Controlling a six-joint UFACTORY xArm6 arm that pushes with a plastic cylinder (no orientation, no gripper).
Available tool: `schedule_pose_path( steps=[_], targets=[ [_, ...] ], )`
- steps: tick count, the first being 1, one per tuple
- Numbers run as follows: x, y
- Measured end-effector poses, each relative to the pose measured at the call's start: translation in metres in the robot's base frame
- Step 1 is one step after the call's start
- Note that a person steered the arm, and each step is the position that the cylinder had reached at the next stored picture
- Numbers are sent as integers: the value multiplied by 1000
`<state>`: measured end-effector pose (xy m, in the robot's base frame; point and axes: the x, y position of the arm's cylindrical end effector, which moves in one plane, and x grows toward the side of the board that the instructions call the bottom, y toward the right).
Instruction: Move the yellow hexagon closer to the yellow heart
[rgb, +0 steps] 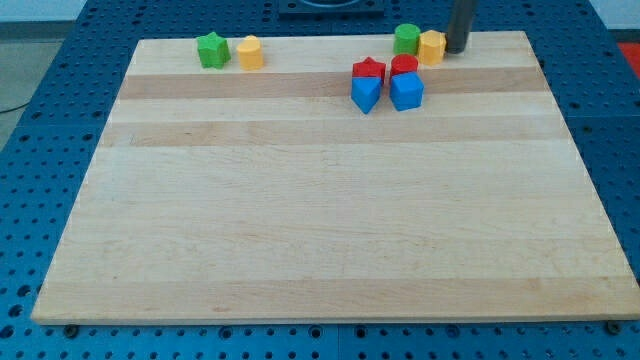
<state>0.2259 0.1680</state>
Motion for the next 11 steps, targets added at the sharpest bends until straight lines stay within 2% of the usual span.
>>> schedule_pose_path(
  steps=[2,3,4,5,11],
  targets=[
    [0,-62],
    [0,-59],
    [8,-26],
    [39,-27],
    [16,-205]
  ],
)
